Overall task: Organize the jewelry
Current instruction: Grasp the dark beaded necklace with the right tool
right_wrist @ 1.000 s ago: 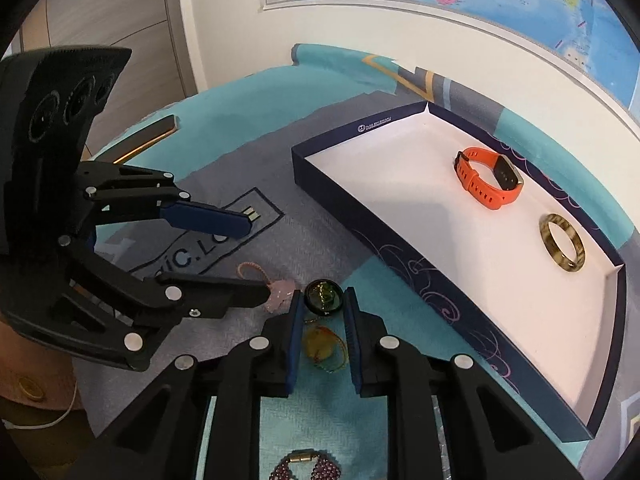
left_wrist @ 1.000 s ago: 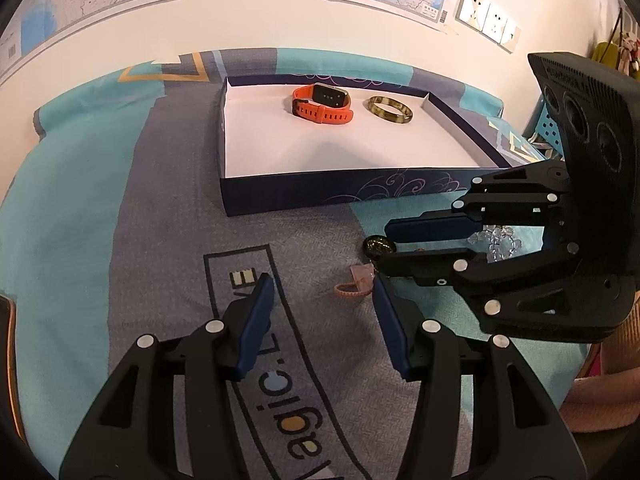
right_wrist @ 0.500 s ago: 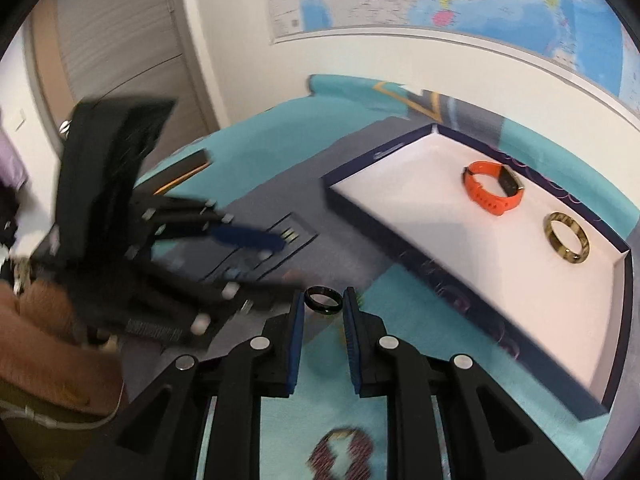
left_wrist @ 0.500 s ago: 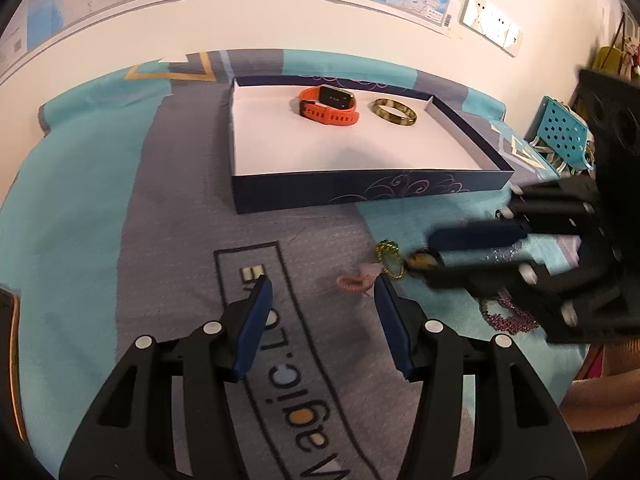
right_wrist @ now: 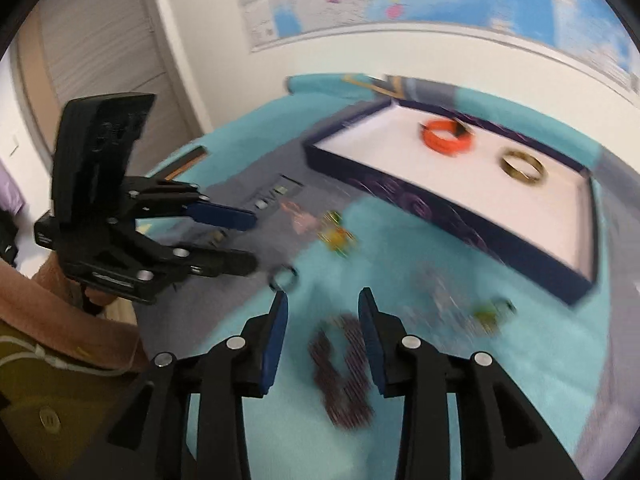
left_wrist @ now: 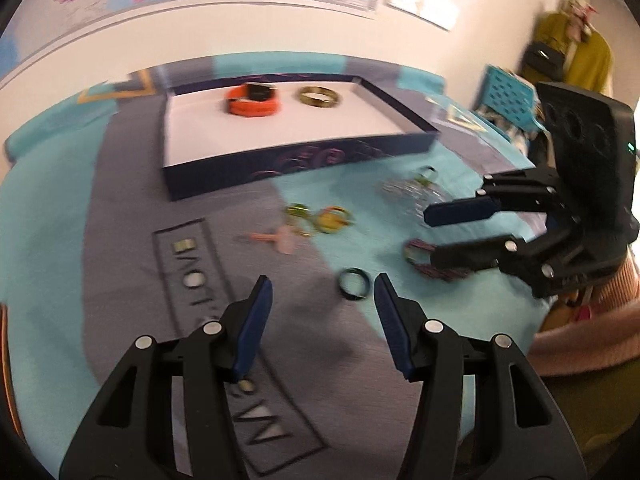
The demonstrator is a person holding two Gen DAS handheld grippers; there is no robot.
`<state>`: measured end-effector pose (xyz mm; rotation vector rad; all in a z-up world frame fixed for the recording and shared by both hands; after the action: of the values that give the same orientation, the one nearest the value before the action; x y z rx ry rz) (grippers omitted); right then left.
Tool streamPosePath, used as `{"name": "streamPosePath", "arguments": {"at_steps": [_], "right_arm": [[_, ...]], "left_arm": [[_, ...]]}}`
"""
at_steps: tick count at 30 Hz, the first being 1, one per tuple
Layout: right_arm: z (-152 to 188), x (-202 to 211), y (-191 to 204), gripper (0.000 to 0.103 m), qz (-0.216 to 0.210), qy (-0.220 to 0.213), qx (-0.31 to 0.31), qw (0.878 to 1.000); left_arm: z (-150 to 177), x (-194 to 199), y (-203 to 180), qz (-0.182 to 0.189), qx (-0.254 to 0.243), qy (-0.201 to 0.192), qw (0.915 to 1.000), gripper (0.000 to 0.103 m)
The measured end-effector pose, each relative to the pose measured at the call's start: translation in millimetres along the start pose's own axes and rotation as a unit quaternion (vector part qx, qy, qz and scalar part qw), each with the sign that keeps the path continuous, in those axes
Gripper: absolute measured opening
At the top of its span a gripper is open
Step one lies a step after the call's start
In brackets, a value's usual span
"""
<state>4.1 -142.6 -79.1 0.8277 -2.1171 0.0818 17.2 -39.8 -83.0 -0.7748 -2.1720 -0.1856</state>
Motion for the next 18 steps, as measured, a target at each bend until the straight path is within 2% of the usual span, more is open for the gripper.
{"name": "streamPosePath", "arguments": {"at_steps": [4,8,12,13,15,18], "right_arm": [[16.0,6.3,-9.5,0.049,0.013,0.006,-0.014,1.000],[21.5,2.7,-5.2,0.049,0.026,0.011,0.001,1.000],[19.5,-4.9,2.0,0.050,0.046,0.009,0.021,0.999],[19.3,-6.4,2.4,0.047,0.054,0.008,0.028,0.998],[18.2,-7.8,1.7,0.040,0.066,0.007,0.037,0.997],[17.7,-7.4,0.1,0.024,0.064,0.007,0.035,0.997]], "left_arm": [[1.9,-15.3,-13.5,0.002,-0.018,0.017,0.9997,0.053],[-0.4,-19.8,-16.7,-0.005,-0.021,0.019,0.9996,0.052],[-0.3,-20.7,-18.7,-0.023,-0.031,0.021,0.9990,0.040],[0.2,-20.2,-19.6,-0.025,-0.032,0.021,0.9989,0.037],[0.6,-19.4,-19.7,-0.028,-0.034,0.021,0.9988,0.026],[1.5,-18.5,-17.6,-0.029,-0.025,0.019,0.9991,0.023]]}}
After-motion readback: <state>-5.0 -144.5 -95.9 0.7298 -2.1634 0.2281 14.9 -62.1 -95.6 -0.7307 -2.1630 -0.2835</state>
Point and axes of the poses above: each gripper's, at about its wrist camera, not at the fingertips, and x roughly against the way its jaws point, y to its left, z to its underside, the point moved 8 cm from there along -x, roughly the way its jaws point, and after that the axes turned 3 degrees about -x, right-handed, at the moved point
